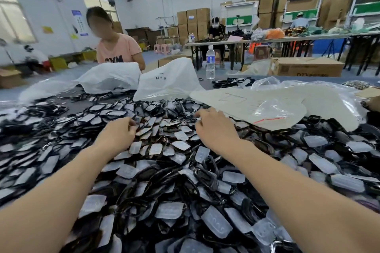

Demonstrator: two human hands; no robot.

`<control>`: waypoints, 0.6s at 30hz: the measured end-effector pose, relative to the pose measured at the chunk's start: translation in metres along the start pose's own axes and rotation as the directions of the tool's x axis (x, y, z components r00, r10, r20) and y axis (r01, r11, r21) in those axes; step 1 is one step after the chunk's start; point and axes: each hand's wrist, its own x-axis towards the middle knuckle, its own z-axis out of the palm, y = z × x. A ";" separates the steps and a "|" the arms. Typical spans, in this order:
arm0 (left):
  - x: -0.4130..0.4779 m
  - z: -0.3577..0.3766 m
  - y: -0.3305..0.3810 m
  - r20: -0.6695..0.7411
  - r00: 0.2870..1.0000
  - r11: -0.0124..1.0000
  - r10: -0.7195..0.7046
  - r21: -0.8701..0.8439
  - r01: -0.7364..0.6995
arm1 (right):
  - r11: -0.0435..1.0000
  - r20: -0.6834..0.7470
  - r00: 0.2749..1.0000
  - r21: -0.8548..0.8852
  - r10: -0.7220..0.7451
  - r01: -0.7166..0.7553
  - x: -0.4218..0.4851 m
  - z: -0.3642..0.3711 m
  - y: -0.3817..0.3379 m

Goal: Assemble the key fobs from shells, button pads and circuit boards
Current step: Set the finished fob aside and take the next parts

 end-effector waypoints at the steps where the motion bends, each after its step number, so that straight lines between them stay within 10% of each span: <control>1: 0.000 -0.003 -0.007 -0.005 1.000 1.000 -0.021 0.009 0.021 | 1.000 0.010 1.000 0.016 -0.016 0.015 0.003 0.004 -0.006; 18: 0.055 0.005 -0.041 0.066 0.957 0.958 -0.284 0.069 0.279 | 0.994 -0.025 0.995 0.034 -0.100 0.101 0.042 0.034 -0.031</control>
